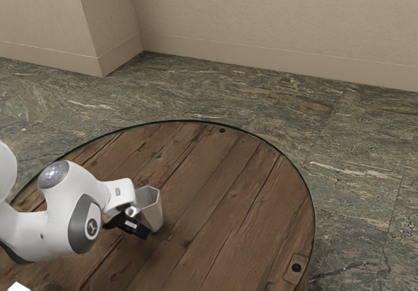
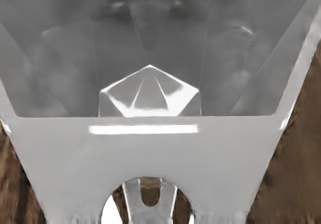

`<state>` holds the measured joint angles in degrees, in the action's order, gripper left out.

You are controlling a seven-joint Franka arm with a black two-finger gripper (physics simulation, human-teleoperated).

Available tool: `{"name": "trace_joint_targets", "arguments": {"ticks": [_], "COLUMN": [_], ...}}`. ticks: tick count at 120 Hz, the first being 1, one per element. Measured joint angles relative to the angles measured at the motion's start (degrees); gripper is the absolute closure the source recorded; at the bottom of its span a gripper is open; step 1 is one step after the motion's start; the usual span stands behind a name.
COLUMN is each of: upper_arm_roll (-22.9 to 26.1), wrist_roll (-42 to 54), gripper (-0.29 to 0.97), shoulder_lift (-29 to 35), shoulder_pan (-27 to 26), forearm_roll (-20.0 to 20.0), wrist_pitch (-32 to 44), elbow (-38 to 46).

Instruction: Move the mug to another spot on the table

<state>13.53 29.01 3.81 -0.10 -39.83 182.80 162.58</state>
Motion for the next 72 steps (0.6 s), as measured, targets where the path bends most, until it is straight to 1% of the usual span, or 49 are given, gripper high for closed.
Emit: {"name": "trace_joint_targets", "arguments": {"ticks": [14,22,28,36,41,45,52,62,72], "upper_arm_roll": [-1.7,-2.0,-2.6,-4.1,-4.6,-4.8,-5.4,-8.4,-11.5], "wrist_roll": [-0.2,-0.3,-0.5,-1.5,-2.4,-3.2,-5.3,-8.2,-11.2], "gripper": [0.07,0.05,0.04,0.03,0.02,0.02,0.02,0.01,0.01], "shoulder_lift": [5.1,9.1,13.6,20.7,23.7,24.9,23.5,15.9,8.1], "shoulder_pan": [-0.1,-0.1,-0.1,-0.1,-0.1,-0.1,0.0,0.0,0.0], "forearm_roll": [0.3,2.3,6.0,13.1,16.9,19.3,24.5,30.0,34.4], "wrist_pitch": [-12.8,-20.6,-26.0,-33.7,-39.0,-43.3,-51.3,-60.6,-68.7], "elbow": [0.0,-0.1,-0.3,-1.3,-4.2,-7.7,-17.6,-33.6,-49.7]}}
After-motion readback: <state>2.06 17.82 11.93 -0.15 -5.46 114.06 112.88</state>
